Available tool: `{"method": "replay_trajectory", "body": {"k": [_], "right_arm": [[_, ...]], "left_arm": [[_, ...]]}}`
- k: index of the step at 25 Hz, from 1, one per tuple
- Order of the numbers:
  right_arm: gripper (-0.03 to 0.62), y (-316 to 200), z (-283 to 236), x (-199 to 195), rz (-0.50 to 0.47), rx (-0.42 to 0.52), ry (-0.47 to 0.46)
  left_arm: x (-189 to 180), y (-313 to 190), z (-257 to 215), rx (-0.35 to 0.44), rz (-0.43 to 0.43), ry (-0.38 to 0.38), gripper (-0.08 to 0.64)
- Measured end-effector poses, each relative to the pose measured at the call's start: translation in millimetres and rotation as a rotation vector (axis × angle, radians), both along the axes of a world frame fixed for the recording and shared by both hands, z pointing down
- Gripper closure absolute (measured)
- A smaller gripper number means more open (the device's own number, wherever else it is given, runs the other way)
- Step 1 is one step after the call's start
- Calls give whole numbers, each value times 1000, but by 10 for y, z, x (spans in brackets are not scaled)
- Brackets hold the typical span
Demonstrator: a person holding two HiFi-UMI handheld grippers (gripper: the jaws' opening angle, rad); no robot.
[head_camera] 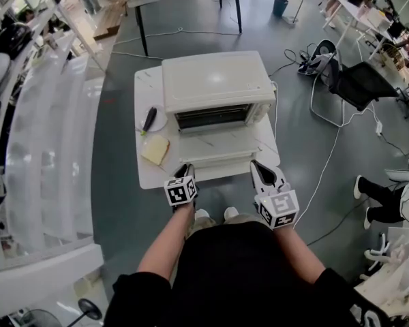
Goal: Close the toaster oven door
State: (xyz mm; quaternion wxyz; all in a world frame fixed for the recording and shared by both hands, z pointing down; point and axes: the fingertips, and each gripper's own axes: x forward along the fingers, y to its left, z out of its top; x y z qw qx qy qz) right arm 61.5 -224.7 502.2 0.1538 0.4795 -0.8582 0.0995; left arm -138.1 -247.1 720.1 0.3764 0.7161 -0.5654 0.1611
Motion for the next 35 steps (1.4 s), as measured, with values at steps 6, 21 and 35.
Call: {"method": "replay_trajectory", "body": {"k": [6,21,35], "right_arm": [[571,-13,5,87,15,6,-4],[571,-132,-60,192,33,23,-16],[571,-303,-123,243,47,64,-64]], "left_arm": [[11,-50,-73,-4,6,-15,474],[-43,-257,-345,27,28,-56,479],[-73,-483,-550,53,30,-67,477]]}}
